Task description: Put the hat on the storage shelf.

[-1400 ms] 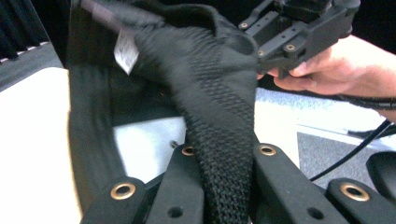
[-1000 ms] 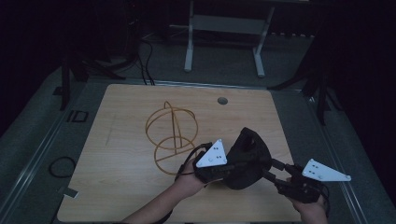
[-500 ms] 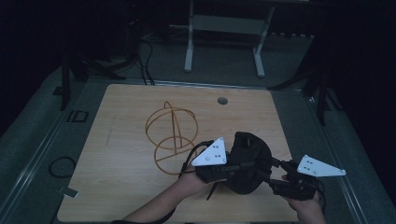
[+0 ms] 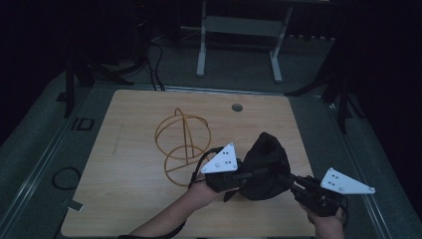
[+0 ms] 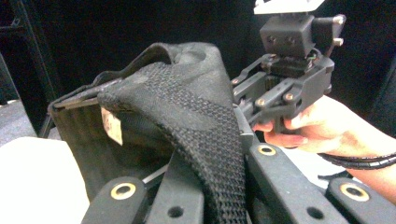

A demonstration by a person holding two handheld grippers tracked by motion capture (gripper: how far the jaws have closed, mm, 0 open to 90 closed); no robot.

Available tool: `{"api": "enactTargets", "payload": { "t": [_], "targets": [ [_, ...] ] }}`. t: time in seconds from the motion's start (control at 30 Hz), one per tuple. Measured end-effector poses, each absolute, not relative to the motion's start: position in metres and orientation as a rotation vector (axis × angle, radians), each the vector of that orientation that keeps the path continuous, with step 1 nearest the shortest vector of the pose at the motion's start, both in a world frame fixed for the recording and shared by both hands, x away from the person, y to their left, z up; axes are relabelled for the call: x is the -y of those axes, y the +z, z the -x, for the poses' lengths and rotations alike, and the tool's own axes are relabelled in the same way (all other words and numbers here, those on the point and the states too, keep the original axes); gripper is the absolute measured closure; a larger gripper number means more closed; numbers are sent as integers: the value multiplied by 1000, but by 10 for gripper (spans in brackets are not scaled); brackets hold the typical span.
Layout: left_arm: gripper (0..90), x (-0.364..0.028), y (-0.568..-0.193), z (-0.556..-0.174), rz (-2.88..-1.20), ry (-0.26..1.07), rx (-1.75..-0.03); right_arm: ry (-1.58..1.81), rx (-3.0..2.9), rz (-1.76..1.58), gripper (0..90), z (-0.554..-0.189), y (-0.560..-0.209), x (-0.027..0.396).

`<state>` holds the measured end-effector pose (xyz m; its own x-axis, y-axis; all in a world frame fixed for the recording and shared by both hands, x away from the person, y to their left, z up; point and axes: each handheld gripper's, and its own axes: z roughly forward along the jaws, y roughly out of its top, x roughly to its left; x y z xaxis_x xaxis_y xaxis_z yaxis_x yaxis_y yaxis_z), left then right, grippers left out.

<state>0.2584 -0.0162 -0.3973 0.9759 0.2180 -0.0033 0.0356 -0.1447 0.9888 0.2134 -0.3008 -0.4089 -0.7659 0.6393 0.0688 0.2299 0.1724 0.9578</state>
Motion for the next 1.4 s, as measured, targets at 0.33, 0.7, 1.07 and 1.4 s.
{"api": "enactTargets", "payload": {
  "t": [0.33,0.7,1.07,1.4],
  "targets": [
    [881,14,-403,-261,-1721,130,-240,1595,-2105,-757,872,-212,-397,302],
    [389,-5,-400,-257,-1807,202,-322,1551,-2114,-697,872,-214,-375,311],
    [211,-43,-404,-248,-1769,307,-401,1529,-2106,-645,872,-217,-351,312],
    [116,-84,-408,-234,-1767,454,-465,1517,-2119,-594,871,-228,-332,305]
  ]
}}
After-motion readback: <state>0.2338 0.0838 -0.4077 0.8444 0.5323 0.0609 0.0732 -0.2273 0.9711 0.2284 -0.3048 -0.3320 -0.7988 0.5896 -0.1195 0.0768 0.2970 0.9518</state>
